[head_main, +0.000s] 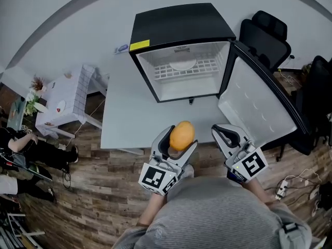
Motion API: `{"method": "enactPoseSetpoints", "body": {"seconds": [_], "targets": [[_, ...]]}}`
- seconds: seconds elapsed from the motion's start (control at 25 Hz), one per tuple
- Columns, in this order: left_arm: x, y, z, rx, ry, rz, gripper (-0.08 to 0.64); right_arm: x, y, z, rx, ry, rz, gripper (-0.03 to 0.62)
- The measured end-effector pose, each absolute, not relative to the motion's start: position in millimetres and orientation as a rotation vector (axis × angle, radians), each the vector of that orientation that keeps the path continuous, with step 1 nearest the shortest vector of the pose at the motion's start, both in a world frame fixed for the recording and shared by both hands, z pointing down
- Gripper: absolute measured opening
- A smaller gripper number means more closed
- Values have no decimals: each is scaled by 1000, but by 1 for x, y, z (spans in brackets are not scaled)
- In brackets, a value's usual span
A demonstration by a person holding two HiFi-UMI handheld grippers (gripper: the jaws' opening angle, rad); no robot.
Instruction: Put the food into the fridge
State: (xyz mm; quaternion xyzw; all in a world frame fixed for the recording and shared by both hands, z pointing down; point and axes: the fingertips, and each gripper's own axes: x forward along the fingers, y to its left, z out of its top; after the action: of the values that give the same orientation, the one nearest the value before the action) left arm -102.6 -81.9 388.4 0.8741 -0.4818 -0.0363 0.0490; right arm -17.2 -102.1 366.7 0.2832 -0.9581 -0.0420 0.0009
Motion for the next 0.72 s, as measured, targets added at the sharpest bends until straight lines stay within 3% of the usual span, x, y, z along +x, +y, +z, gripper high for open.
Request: {"method": "enactPoseSetpoints", "body": {"seconds": [0.36,0.72], "targets": [[-145,-122,393,2701,-1394,-126,360,-71,-135,372,937,-2991,-137,14],[-142,-150,392,2718,-1360,-116,360,-68,-161,372,979,-2975,-118,14]]}}
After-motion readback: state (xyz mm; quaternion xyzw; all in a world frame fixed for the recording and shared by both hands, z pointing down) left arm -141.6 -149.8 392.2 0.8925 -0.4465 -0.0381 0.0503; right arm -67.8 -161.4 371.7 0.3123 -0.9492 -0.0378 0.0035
